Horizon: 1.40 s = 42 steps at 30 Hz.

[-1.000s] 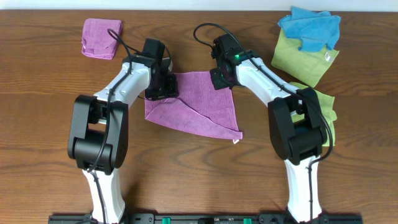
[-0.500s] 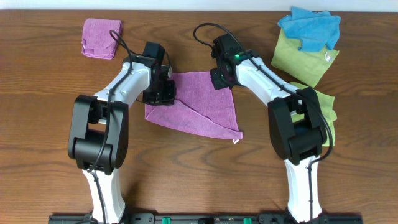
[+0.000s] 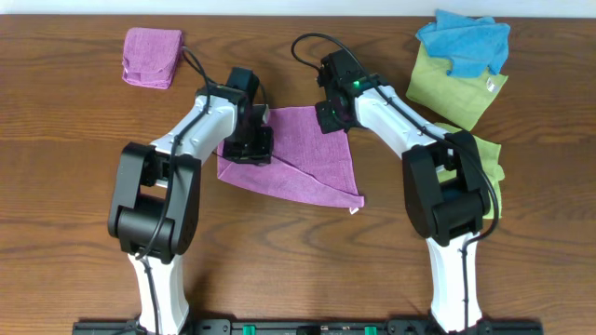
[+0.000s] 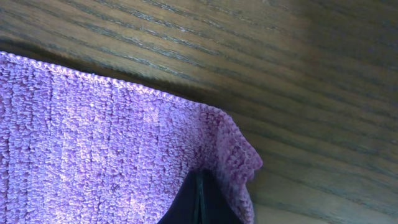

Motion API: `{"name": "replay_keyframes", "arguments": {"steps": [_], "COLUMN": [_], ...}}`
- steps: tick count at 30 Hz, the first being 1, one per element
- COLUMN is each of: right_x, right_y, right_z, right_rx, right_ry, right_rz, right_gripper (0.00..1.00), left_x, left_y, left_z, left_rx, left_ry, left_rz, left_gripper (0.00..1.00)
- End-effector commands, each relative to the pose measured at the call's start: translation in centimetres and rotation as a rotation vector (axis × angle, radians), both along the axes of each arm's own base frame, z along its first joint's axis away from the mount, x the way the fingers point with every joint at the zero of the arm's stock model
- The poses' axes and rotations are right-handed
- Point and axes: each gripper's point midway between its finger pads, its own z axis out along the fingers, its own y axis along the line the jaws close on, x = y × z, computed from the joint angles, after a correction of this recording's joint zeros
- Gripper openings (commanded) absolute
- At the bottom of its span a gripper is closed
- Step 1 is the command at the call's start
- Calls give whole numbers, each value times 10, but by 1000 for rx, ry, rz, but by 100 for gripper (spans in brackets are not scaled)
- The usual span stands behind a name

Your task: Fold the cloth

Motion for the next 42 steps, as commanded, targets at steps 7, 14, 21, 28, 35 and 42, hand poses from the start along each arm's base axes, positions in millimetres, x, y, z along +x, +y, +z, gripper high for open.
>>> {"name": "replay_keyframes", "arguments": {"steps": [7,14,21,28,35,42], "right_x": [-11,-10,-10,-10,-10,-11], "right_y": [-20,-20,-20,-20,-20,-18], "right_z": [-41,-41,-41,-41,-41,-41], "right_rx": [-67,-66,-65,-65,-65,-59], "right_ry": [81,77,76,77,77,80], "right_rz": [-17,-17,-17,-17,-17,-15], "right_gripper": [1,1,1,1,1,1], "left_x": [-3,-4,-2,0,-11,-6], "left_y": [2,3,7,9,17,32], "left_z": [-7,-7,-9,-10,-10,0], "left_rx": [5,9,47,63,100,191], "left_ry": [22,23,8,-6,23,14], "left_rz": [-8,-11,-23,-34,-97,-116], "left_gripper": [63,40,22,58,72,68]}}
